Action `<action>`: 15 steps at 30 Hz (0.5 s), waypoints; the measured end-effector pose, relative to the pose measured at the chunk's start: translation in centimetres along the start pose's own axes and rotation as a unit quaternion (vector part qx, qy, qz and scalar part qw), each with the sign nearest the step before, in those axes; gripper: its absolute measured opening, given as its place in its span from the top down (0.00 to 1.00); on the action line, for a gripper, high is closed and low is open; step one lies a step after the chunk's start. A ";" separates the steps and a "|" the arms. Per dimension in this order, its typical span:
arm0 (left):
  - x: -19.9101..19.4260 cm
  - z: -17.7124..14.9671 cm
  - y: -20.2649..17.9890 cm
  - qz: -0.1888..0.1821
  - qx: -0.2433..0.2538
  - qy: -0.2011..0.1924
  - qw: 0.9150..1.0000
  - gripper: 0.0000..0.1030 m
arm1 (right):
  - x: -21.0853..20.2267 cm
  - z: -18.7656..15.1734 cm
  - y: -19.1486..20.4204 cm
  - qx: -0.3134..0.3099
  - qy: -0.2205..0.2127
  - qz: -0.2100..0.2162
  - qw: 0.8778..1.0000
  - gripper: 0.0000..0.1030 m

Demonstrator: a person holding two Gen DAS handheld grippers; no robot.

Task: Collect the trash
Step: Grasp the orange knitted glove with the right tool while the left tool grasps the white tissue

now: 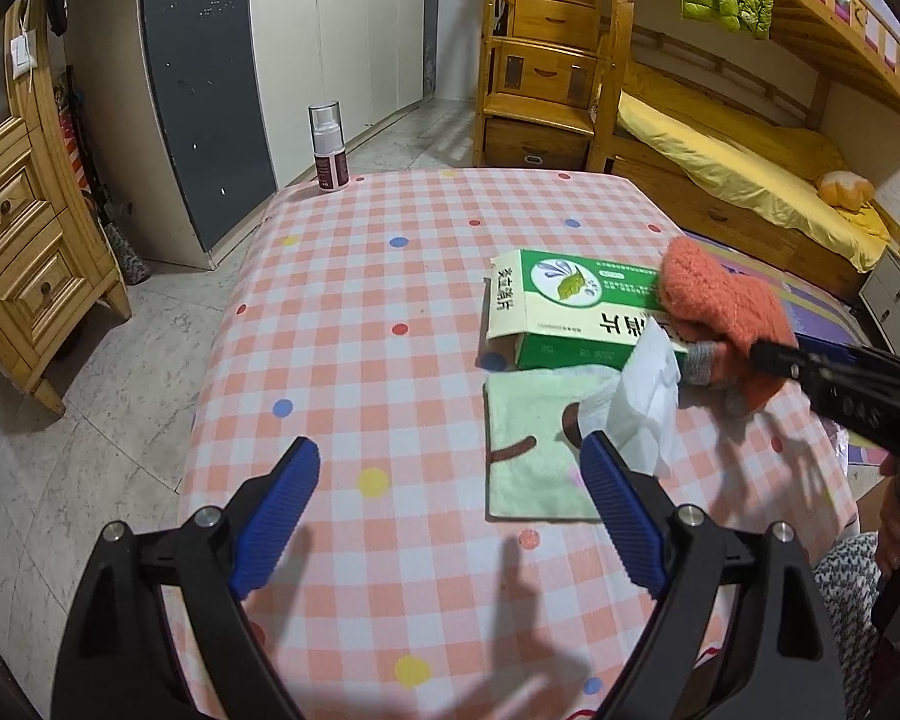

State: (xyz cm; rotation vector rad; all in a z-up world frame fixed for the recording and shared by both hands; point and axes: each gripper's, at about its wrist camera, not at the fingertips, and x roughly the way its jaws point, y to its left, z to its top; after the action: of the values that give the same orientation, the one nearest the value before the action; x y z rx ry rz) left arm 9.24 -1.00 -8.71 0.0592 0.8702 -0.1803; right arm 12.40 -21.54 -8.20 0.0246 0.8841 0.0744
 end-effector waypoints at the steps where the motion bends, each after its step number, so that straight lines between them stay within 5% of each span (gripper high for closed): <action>1: -0.1 -0.2 -0.1 -0.001 0.002 0.001 1.000 0.17 | -0.2 0.1 0.3 -0.006 -0.004 -0.003 1.000 0.84; 15: -1.4 -1.9 -2.0 -0.024 0.017 0.004 1.000 0.17 | -10.3 1.0 2.2 -0.025 -0.107 0.023 0.994 0.87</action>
State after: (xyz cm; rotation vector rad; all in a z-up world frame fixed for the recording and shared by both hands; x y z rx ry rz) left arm 6.57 -2.56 -8.77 0.0706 0.8763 -0.2392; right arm 6.52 -20.10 0.54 0.0058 0.6681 0.1341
